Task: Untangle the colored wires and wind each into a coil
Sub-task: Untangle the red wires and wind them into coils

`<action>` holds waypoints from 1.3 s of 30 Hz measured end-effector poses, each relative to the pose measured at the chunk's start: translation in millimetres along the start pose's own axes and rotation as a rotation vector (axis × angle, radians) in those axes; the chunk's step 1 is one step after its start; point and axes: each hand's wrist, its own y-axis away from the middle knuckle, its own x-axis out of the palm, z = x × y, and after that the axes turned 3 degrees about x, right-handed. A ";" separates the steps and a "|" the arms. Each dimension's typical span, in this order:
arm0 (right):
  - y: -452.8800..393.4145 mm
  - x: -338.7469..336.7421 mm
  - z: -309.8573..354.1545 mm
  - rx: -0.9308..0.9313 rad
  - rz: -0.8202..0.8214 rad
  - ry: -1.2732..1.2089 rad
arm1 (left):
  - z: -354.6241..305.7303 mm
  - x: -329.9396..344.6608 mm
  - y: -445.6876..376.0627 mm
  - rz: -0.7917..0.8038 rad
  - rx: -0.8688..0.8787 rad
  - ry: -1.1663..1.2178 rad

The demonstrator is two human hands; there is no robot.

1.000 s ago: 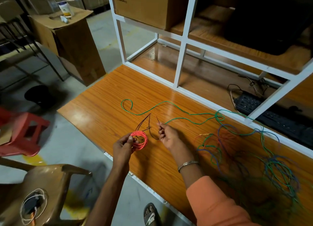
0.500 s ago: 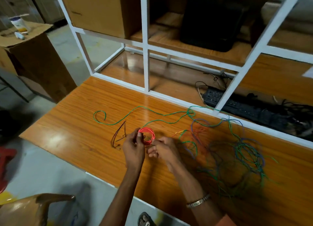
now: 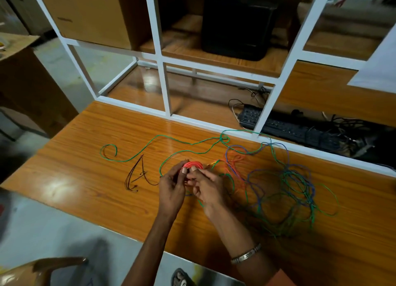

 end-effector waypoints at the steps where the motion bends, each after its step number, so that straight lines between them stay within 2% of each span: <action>1: 0.6 0.2 -0.4 0.003 0.001 0.001 | -3.2 -0.8 0.7 -0.001 -0.023 0.042; 8: 5.4 6.0 -1.6 -0.035 0.038 0.023 | -6.6 -8.8 2.5 -0.020 -0.108 0.222; 12: 8.3 6.6 -3.9 -0.081 0.022 0.096 | -9.5 -14.4 4.6 0.049 -0.119 0.239; 17: 10.3 7.4 -8.1 -0.070 0.015 0.171 | -10.6 -14.7 8.0 0.039 -0.131 0.239; 23: 17.6 4.8 1.3 0.057 0.158 0.148 | 2.2 -19.4 5.1 -0.093 -0.189 0.241; 26: 19.8 -1.1 10.6 0.088 0.299 0.118 | 2.9 -21.1 4.6 -0.089 -0.172 0.209; 29: 18.2 -7.2 17.3 0.097 0.352 0.054 | 2.0 -20.8 2.3 -0.081 -0.145 0.183; 32: 16.9 -9.2 22.1 -0.006 0.276 0.103 | -3.2 -20.6 1.4 -0.056 -0.119 0.162; 36: 7.1 -12.0 22.9 -0.274 0.076 0.216 | -11.0 -19.1 1.9 -0.005 -0.071 0.123; 39: 3.1 -13.5 24.0 -0.375 0.026 0.348 | -16.2 -16.7 1.6 0.038 -0.026 0.077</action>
